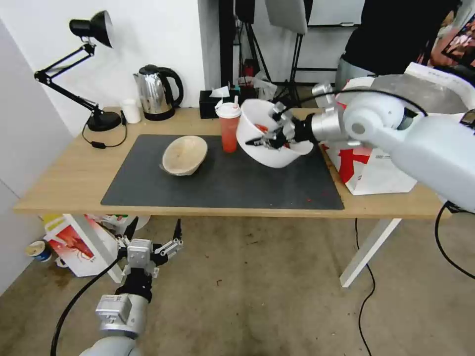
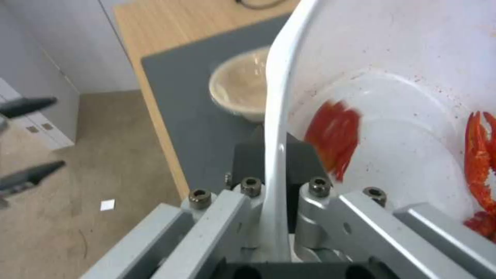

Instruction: Pick up the trash from the table and place it into the takeout bag.

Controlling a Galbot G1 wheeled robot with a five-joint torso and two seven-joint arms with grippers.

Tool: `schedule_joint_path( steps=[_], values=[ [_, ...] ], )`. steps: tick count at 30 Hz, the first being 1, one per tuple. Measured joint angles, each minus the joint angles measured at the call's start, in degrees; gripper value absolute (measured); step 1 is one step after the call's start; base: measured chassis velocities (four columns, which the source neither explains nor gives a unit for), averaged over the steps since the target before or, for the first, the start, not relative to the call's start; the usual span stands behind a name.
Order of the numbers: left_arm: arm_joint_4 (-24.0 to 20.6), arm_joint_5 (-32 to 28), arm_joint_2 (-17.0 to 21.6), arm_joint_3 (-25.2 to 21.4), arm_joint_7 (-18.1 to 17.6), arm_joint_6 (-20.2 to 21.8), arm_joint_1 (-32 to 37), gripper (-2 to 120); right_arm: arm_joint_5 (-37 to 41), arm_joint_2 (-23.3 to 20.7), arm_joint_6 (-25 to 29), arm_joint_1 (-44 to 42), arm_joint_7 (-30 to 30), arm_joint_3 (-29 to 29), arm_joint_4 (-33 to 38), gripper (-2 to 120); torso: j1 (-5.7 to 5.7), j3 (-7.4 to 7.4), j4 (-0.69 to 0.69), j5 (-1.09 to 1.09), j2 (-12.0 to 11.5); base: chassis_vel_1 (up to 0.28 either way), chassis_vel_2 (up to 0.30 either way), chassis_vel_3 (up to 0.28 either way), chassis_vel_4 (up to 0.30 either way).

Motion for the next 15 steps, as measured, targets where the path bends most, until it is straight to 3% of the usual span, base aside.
schedule_joint_path(
  steps=[15],
  values=[
    [0.0,0.0,0.0,0.0,0.0,0.0,0.0,100,4.2,0.9,0.4,9.0,0.8,0.3,-4.1,0,0.00,0.00,0.00,0.00,0.0,0.000,0.000,0.000,0.000]
  ],
)
